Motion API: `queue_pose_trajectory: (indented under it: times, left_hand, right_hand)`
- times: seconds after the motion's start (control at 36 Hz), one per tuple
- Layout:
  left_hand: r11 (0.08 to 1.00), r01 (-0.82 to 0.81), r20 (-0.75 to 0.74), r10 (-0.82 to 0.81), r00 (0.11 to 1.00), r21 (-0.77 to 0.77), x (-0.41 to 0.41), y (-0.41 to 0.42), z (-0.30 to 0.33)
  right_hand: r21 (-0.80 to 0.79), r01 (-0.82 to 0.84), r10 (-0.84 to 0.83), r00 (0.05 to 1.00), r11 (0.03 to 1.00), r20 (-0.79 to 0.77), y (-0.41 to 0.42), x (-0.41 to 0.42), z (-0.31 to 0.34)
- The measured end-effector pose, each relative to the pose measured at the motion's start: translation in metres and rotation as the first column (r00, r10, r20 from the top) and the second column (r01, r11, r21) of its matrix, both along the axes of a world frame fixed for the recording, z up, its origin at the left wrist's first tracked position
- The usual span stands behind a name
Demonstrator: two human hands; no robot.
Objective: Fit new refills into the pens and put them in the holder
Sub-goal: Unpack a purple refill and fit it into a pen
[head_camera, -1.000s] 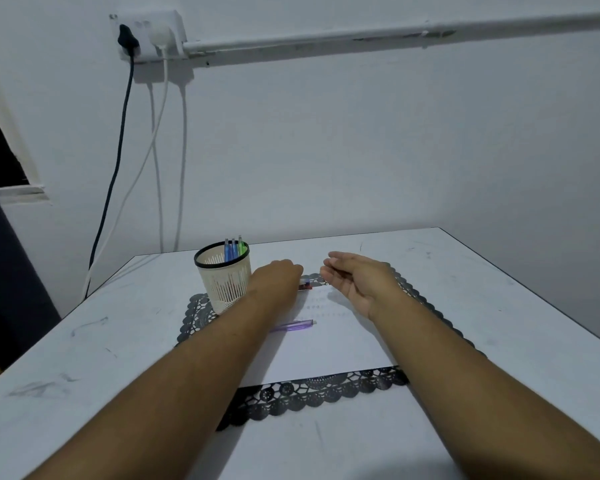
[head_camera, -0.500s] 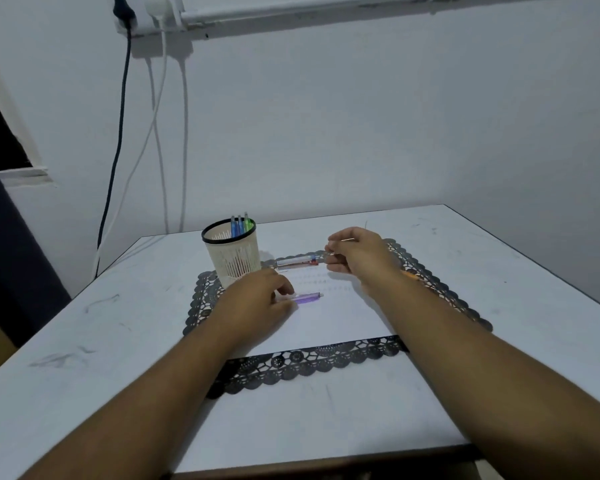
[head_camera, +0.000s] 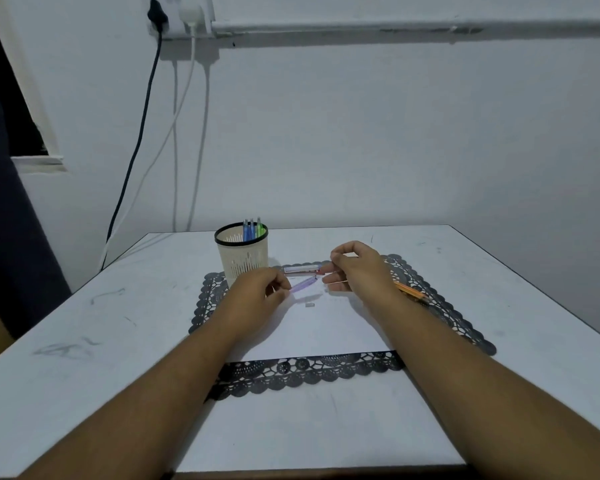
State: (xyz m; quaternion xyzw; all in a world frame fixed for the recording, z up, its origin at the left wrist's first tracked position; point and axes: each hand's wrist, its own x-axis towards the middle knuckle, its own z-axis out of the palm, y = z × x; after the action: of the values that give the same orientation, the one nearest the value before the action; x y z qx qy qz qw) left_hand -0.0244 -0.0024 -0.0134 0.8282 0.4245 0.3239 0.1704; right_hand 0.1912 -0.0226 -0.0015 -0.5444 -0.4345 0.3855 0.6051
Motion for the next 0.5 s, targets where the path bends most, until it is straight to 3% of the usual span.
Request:
queue_pose_trajectory:
  times: [0.19, 0.5]
  left_hand:
    - [0.999, -0.011, 0.109, 0.015, 0.994, -0.035, 0.0001, 0.0028, -0.0017]
    - [1.000, -0.022, 0.102, 0.022, 0.995, 0.001, 0.0016, 0.0004, -0.0018]
  right_hand:
    - [0.058, -0.039, 0.039, 0.999, 0.998, -0.006, -0.0033, -0.0077, 0.0044]
    - [0.111, -0.044, 0.041, 0.999, 0.993, 0.021, -0.0063, -0.0100, 0.0076]
